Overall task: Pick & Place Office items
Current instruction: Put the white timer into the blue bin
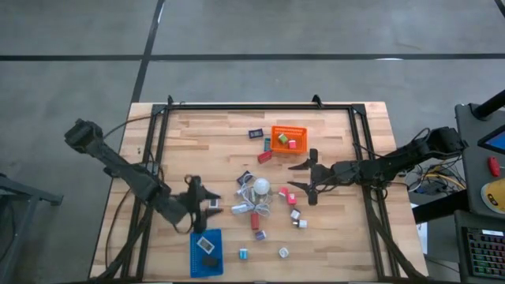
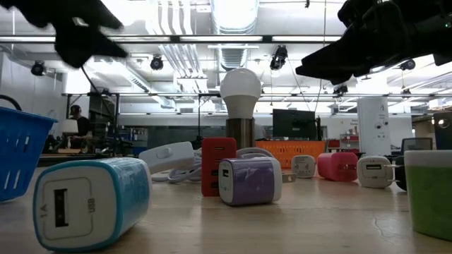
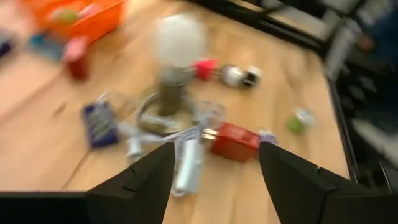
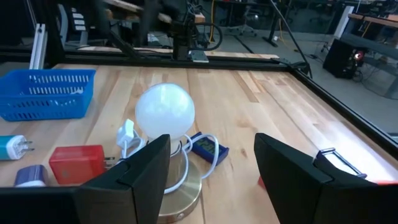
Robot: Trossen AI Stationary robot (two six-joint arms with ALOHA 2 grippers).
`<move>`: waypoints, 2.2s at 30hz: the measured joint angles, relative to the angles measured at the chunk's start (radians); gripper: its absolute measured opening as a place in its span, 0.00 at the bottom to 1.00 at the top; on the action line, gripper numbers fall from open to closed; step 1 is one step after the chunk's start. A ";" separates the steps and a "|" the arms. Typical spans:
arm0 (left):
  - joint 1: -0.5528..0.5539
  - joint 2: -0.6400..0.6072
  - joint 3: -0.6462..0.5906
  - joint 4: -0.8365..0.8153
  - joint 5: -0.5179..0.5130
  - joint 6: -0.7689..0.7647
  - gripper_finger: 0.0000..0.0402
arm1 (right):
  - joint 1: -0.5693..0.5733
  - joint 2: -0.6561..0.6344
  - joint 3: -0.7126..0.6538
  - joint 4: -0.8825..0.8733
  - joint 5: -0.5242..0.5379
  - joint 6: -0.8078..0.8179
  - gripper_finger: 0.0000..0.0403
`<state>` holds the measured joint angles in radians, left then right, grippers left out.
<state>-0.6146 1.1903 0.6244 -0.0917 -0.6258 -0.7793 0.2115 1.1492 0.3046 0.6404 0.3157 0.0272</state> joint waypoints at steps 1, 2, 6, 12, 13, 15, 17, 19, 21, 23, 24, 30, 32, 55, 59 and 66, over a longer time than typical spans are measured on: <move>0.019 -0.008 -0.019 0.000 -0.002 -0.068 0.59 | 0.000 0.000 0.000 0.000 0.000 0.004 0.57; 0.036 -0.014 -0.036 0.000 -0.003 -0.136 0.59 | 0.000 0.000 0.000 0.000 0.000 0.008 0.57; 0.098 -0.011 -0.075 -0.001 0.002 -0.358 0.59 | 0.000 0.000 0.000 0.000 0.000 0.023 0.57; 0.188 0.001 -0.058 -0.002 0.191 -0.393 0.59 | 0.000 0.000 0.000 -0.004 0.000 0.039 0.57; 0.204 0.003 -0.053 -0.014 0.229 -0.420 0.59 | 0.000 0.000 0.000 -0.006 0.000 0.044 0.57; 0.225 0.010 -0.046 -0.061 0.280 -0.501 0.59 | 0.000 0.000 0.000 -0.010 0.000 0.053 0.57; 0.231 0.017 -0.034 -0.137 0.308 -0.573 0.59 | 0.000 0.000 0.000 -0.018 0.000 0.064 0.57; 0.235 0.027 -0.015 -0.228 0.324 -0.653 0.59 | 0.000 0.000 0.000 -0.033 0.000 0.074 0.57; 0.237 0.039 0.007 -0.299 0.327 -0.709 0.59 | 0.000 0.000 0.000 -0.047 0.000 0.080 0.57; 0.242 0.052 0.039 -0.339 0.335 -0.738 0.59 | 0.000 0.000 0.000 -0.064 0.000 0.084 0.57; 0.246 0.062 0.058 -0.358 0.342 -0.744 0.59 | 0.000 0.000 0.000 -0.068 0.000 0.086 0.57; 0.275 0.210 0.158 -0.490 0.445 -0.792 0.59 | 0.000 0.000 0.000 -0.068 0.000 0.097 0.57; 0.282 0.272 0.197 -0.513 0.494 -0.793 0.59 | 0.000 0.000 0.000 -0.068 0.000 0.097 0.57; 0.328 0.491 0.432 -0.713 0.529 -0.509 0.59 | 0.007 0.000 0.000 -0.084 -0.010 0.062 0.57; 0.328 0.491 0.431 -0.709 0.514 -0.545 0.59 | 0.007 0.000 0.000 -0.084 -0.010 0.059 0.57; 0.327 0.496 0.403 -0.706 0.563 -0.641 0.59 | 0.019 0.000 0.000 -0.084 -0.009 0.059 0.57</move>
<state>-0.2874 1.6858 1.0275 -0.7980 -0.0629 -1.4202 0.2306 1.1492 0.3046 0.5568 0.3065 0.0860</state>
